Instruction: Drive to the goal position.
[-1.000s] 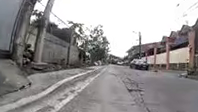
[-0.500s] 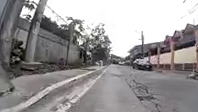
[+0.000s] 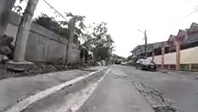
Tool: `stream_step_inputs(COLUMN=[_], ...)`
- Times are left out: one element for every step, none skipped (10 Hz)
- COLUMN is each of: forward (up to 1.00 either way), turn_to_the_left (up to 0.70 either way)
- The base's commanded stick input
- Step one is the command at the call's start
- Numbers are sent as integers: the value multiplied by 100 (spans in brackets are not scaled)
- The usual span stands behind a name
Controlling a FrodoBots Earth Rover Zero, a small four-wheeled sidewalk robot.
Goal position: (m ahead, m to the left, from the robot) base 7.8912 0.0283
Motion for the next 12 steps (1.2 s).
stream_step_inputs(forward=[100,100,100,100,100,100,100,100,100,100,100,100], turn_to_the_left=[-40,-3,-1,-1,-19,-40,-40,-37,-12,0,0,-31])
